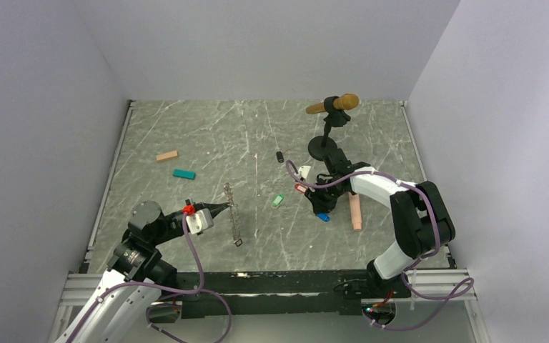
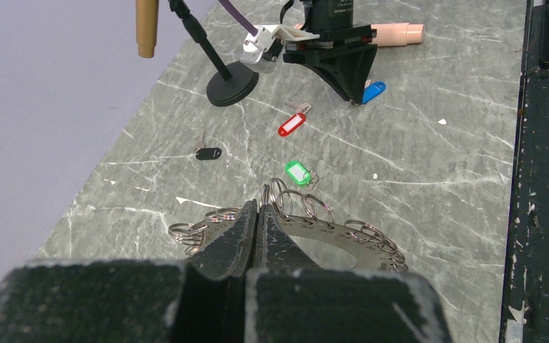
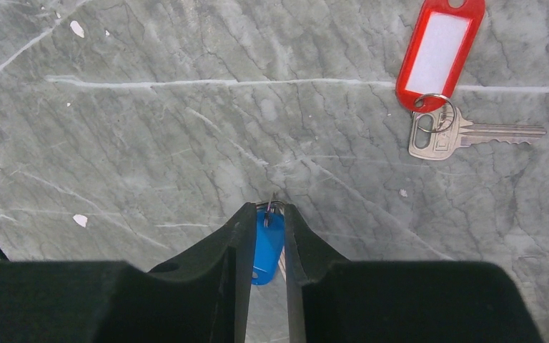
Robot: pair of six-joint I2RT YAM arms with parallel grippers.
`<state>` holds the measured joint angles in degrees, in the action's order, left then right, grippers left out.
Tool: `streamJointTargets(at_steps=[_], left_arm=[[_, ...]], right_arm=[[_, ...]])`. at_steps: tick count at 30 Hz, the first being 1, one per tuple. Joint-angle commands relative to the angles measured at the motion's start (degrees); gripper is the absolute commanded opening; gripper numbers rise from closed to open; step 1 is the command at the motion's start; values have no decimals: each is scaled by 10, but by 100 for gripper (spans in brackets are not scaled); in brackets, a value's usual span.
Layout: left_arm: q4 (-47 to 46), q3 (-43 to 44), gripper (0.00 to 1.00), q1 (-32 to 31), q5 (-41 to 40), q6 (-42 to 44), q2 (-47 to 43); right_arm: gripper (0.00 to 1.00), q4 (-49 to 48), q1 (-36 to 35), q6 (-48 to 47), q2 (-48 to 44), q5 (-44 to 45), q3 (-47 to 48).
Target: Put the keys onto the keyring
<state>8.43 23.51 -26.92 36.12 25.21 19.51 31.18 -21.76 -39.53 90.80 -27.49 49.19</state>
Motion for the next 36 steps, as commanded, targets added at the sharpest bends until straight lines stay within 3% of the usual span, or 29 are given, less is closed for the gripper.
streamJointTargets(at_steps=[1, 12, 16, 27, 31, 36], left_arm=[[-34, 25, 0, 3, 13, -1, 0], [-35, 25, 0, 4, 14, -1, 0], [-35, 25, 0, 4, 14, -1, -1], [-35, 24, 0, 4, 17, 0, -2], [-46, 22, 0, 7, 21, -3, -4], [-123, 11, 0, 7, 68, -20, -1]], right_arm=[[24, 15, -3, -7, 4, 3, 21], [13, 19, -2, -7, 8, 2, 25], [0, 25, -1, -9, 11, -1, 28], [0, 49, 1, -15, 9, -51, 49], [0, 103, 0, -111, -27, -155, 78], [0, 276, 0, -290, -30, -217, 200]])
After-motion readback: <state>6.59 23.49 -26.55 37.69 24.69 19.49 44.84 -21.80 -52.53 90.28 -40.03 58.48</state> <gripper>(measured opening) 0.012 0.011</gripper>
